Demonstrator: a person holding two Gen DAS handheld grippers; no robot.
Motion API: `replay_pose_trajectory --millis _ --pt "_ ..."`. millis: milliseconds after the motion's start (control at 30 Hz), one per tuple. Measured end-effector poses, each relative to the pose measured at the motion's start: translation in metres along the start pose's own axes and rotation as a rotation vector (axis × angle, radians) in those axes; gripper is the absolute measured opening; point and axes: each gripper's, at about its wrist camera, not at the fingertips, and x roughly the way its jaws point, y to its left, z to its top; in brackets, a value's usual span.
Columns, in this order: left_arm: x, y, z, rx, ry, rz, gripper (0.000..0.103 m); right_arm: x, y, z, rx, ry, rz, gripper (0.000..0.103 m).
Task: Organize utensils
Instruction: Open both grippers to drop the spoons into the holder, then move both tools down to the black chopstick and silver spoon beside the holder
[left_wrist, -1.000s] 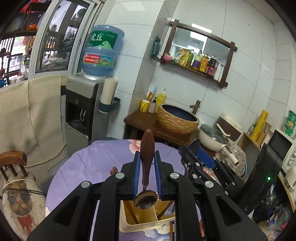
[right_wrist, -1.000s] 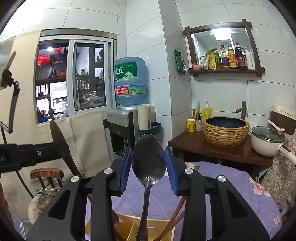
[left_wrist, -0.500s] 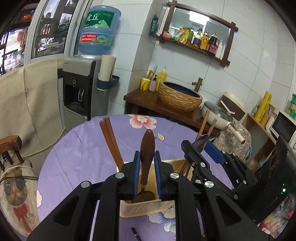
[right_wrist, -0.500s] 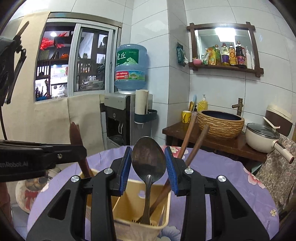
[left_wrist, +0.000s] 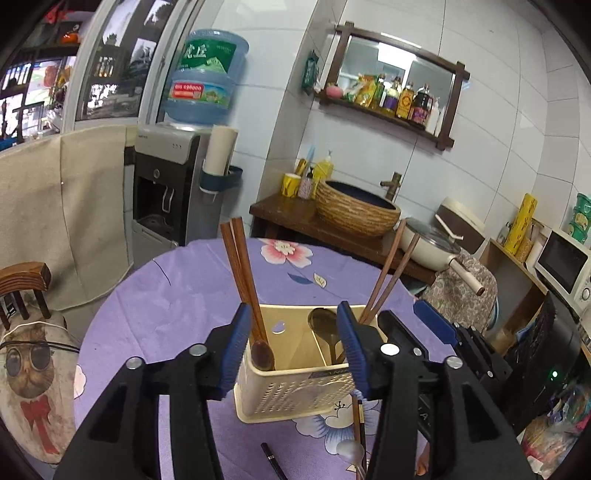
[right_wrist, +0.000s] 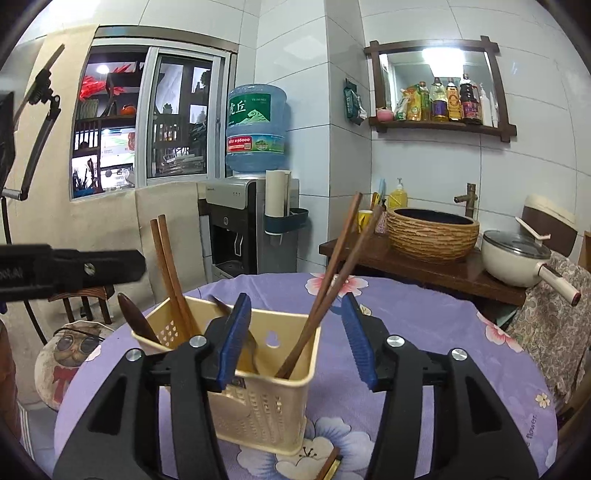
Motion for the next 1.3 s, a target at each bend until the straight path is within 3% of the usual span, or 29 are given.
replay_pose_trajectory --millis 167,300,700,1067,1300 --pt "-0.016 -0.003 -0.015 0.002 -0.014 0.024 0.068 -0.016 -0.008 -0.01 0.05 0.086 0.007 0.054" --pt "-0.016 0.001 -0.037 0.004 0.028 0.059 0.078 -0.025 -0.012 -0.028 0.055 0.174 -0.001 0.056" --pt "0.016 0.015 -0.119 -0.022 0.264 0.098 0.078 -0.032 -0.021 -0.101 0.109 0.39 -0.018 0.056" --pt "0.022 0.027 -0.15 -0.043 0.331 0.147 0.07 -0.01 0.002 -0.141 0.04 0.556 0.026 0.056" --pt "0.022 0.03 -0.157 -0.045 0.35 0.145 0.07 0.003 0.01 -0.149 0.028 0.6 0.011 0.053"
